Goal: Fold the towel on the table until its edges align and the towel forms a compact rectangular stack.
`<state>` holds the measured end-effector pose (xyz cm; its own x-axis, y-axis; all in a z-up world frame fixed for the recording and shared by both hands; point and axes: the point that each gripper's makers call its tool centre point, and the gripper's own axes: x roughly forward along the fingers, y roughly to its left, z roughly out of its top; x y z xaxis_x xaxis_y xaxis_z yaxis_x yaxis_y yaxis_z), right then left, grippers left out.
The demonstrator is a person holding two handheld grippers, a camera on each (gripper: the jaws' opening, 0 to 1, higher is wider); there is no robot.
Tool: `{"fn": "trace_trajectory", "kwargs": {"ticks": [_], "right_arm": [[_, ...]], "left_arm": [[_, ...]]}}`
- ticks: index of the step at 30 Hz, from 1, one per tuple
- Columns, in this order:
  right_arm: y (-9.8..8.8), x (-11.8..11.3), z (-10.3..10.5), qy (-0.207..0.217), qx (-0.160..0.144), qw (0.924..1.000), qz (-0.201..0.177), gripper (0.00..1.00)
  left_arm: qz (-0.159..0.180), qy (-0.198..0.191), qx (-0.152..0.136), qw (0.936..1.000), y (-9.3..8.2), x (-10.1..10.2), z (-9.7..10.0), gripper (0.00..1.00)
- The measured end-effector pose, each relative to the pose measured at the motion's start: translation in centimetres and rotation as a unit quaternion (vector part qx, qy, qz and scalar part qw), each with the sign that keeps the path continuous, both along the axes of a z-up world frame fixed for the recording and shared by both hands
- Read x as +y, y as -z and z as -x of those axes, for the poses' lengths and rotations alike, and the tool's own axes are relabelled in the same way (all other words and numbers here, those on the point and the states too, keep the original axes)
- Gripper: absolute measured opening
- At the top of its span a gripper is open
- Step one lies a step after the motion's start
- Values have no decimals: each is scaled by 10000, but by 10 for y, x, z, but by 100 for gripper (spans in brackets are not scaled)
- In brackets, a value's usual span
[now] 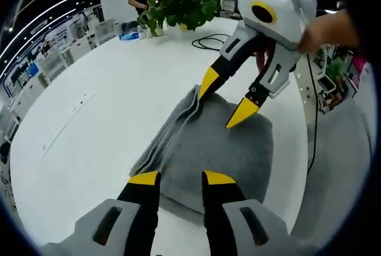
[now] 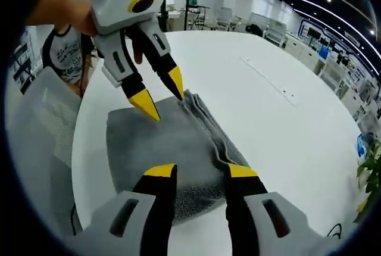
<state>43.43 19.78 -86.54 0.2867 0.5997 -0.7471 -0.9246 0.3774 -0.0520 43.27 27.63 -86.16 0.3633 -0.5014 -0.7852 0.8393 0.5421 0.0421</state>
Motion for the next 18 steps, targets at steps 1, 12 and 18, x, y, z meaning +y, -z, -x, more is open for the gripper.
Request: {"fn": "trace_trajectory", "kwargs": {"ticks": [1,12,18], "right_arm": [[0,-1,0,7,-4,10000,-1,33],[24,-8,-14,258,343,9990,-74,41],[33,-13,-15,514,549,9968,-284,42]], "left_arm": [[17,11,38,10000,2,0,1,31],[-220,115,68,9997,21,4,-7,34],[-230,124,25,9997,28,1,-8,35]]}}
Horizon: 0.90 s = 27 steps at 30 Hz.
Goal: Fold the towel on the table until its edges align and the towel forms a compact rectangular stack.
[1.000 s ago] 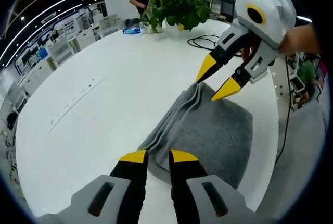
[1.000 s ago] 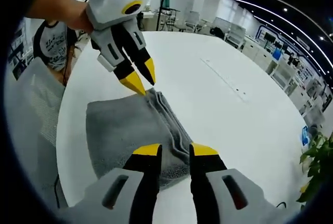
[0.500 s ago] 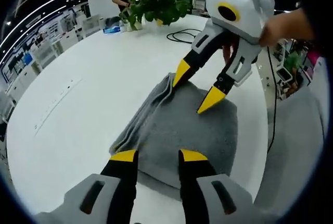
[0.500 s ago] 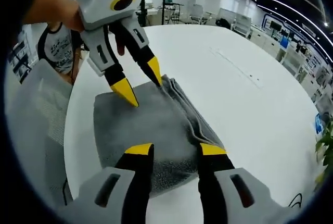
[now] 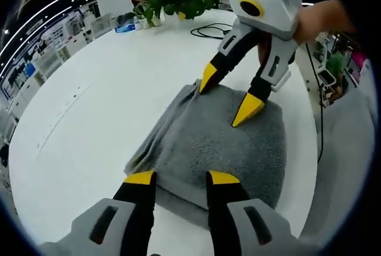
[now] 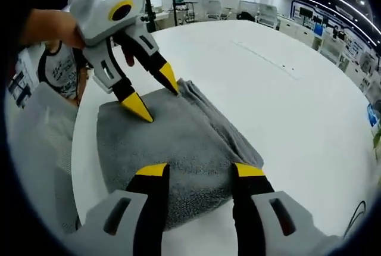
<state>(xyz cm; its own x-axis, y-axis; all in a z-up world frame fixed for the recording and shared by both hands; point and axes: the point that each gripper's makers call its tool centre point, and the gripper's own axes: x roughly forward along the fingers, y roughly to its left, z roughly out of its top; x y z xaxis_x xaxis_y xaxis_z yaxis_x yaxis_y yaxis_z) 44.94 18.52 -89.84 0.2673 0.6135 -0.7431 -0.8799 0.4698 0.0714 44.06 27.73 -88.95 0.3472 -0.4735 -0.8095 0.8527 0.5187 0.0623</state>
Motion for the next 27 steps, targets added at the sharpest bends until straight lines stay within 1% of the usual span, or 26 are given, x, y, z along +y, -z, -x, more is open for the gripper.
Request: {"fn": "trace_trajectory", "kwargs": {"ticks": [3,5,6,7,8,9,11,12,13,14,15,16,17,21,22,24,25,27], "right_arm": [[-1,1,1,-2,9,10000,-38,42],[-1,1,0,-47,-7,10000,-11,42],[-2,2,-1,-87,-49,9999,10,43],[-4,3,-1,-110,-96,9999,24,44],[-6,3,-4,-175,-274,9994,78,45],[-6,2,-6,-222,-389,9989,144,47],[-9,3,-9,-198,-514,9985,76,51],[-9,2,-10,-134,-512,9986,70,55],[-7,-1,-10,-3,-411,9991,54,57],[-5,-2,-8,68,-286,9996,0,58],[-4,-2,-8,111,-250,9996,-62,58],[-3,-3,-8,153,-230,9996,-94,59],[-1,-4,-8,163,-203,9996,-89,59],[1,-4,-8,194,-200,9996,-92,60],[-1,-4,-8,163,-225,9996,-69,60],[-7,-3,-6,-211,-472,9986,59,60],[-11,-2,-5,-350,-586,9977,50,60],[-20,-1,4,-330,-534,9980,-56,59]], "left_arm": [[62,-20,-17,10000,-3,0,-3,36],[93,-63,-108,9999,-6,2,-8,41],[127,-153,-134,9997,-7,4,-11,44],[185,-282,-91,9994,-7,5,-14,44],[314,-393,44,9987,-6,4,-14,44],[336,-424,71,9985,-5,5,-15,44],[351,-466,41,9983,-4,5,-18,43],[362,-478,38,9982,-3,4,-18,44],[370,-486,40,9981,-2,3,-18,44],[382,-494,48,9980,-1,2,-18,44],[413,-504,63,9979,2,1,-18,44],[436,-532,95,9976,4,1,-18,44],[509,-659,191,9963,6,1,-17,44],[532,-642,138,9964,5,0,-17,44],[479,-576,71,9972,2,1,-18,44],[437,-493,-71,9978,-4,1,-17,45],[437,-489,-93,9978,-6,2,-16,46],[455,-477,-141,9977,-12,5,-16,47]]}}
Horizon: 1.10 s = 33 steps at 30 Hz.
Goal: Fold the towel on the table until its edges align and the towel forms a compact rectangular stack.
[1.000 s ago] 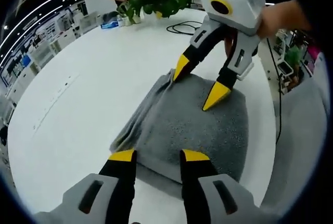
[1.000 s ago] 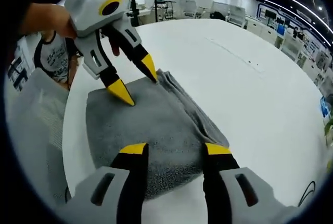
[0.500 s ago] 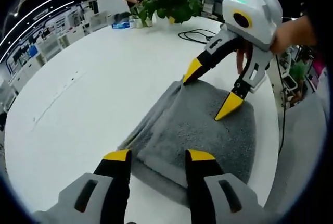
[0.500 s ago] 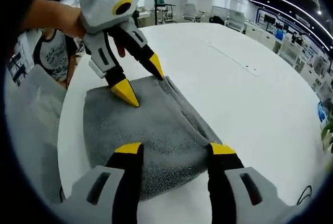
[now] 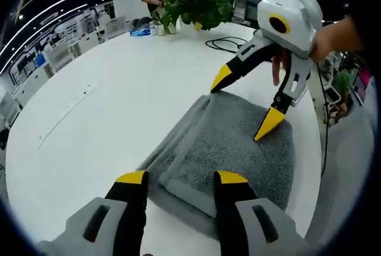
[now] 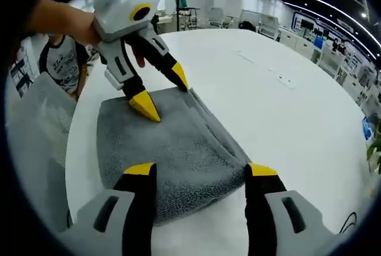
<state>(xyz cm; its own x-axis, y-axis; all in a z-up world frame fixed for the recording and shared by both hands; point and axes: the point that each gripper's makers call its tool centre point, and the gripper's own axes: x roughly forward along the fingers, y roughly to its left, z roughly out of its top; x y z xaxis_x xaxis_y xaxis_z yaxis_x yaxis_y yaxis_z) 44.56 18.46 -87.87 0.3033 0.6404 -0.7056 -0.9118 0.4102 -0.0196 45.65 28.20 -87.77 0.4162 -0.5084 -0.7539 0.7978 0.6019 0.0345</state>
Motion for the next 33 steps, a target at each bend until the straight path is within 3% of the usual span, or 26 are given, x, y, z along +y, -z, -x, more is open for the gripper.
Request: {"fn": "trace_trajectory", "kwargs": {"ticks": [3,6,9,12,14,17,19,21,25,28,33], "right_arm": [[-4,-2,1,-40,-61,9999,-75,55],[-6,0,7,-127,-98,9998,-132,51],[-3,-3,12,-254,-156,9995,-71,42],[-3,-4,14,-252,-178,9995,-97,36],[-5,0,16,-140,-28,9994,-327,33],[-6,-4,16,-167,-140,9996,-177,24],[-2,-2,20,-223,-38,9995,-199,28],[7,-3,24,-269,69,9995,-131,32],[11,-6,23,-219,126,9996,-132,31],[14,-6,25,-158,225,9996,-104,31],[18,-4,25,-147,221,9996,-62,32]], "left_arm": [[226,1,42,9997,-7,0,2,47],[340,357,-104,9987,-16,-5,10,45],[573,694,-34,9959,-21,-13,24,42],[508,909,-9,9946,-19,-14,36,40],[516,1027,81,9933,-18,-16,45,38],[622,1213,184,9905,-18,-20,58,37],[558,1286,448,9891,-13,-19,71,37],[170,1633,221,9862,-6,-13,75,36],[247,1440,317,9888,-1,-11,79,36],[-3,1414,237,9897,7,-6,77,37],[-98,1387,260,9899,11,-9,77,37]]}}
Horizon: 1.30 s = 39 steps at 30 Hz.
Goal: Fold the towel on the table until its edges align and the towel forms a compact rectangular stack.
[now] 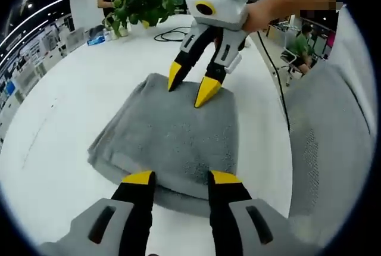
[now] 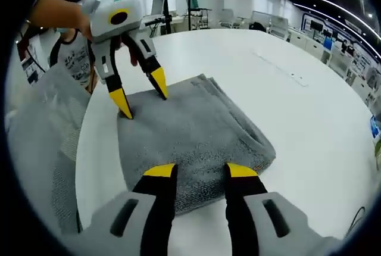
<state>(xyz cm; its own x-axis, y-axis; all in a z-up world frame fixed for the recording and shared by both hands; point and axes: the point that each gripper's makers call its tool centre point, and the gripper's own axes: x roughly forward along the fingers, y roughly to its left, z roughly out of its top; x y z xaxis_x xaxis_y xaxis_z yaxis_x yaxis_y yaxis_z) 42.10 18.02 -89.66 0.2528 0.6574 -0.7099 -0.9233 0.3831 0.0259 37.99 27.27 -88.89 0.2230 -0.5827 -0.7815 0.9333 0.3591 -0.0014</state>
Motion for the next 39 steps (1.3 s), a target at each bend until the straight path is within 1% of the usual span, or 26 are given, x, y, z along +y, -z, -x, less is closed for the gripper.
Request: {"fn": "trace_trajectory", "kwargs": {"ticks": [2,5,8,10,12,13,16,17,19,22,27,29,32,37,39], "right_arm": [[-1,0,1,35,19,10000,-19,32],[-2,2,1,6,16,10000,94,32],[-11,5,8,0,7,9999,122,33],[-14,6,10,26,41,10000,82,36],[-15,8,9,73,76,9999,-29,42],[-21,10,15,83,73,9999,-37,44],[-26,12,19,56,3,10000,-36,47],[-25,11,17,46,-2,10000,-62,47],[-28,12,21,39,-10,10000,-61,48],[-37,15,28,56,-59,9999,-114,48],[-43,15,29,99,-107,9997,-215,50],[-46,16,33,81,-121,9995,-276,50],[-51,17,44,9,-161,9995,-266,50],[-53,17,53,124,-125,9989,-425,50],[-46,15,55,125,-100,9990,-420,50]], "left_arm": [[-21,-12,27,10000,-1,1,-1,37],[-9,-63,41,10000,-3,3,-2,37],[10,-154,22,9999,-6,5,-3,38],[27,-206,-16,9998,-8,5,-2,38],[53,-301,-34,9995,-11,6,-2,38],[66,-347,-49,9994,-13,6,-2,38],[105,-446,-129,9989,-19,7,-3,38],[117,-479,-146,9987,-20,7,-3,38],[147,-557,-153,9982,-24,8,-3,38],[112,-545,-217,9982,-30,7,1,38],[70,-520,-292,9982,-35,9,5,38],[87,-561,-326,9979,-38,8,6,38],[142,-609,-328,9975,-41,6,8,38],[164,-590,-361,9975,-41,-1,14,37],[156,-586,-305,9977,-38,-4,18,37]]}}
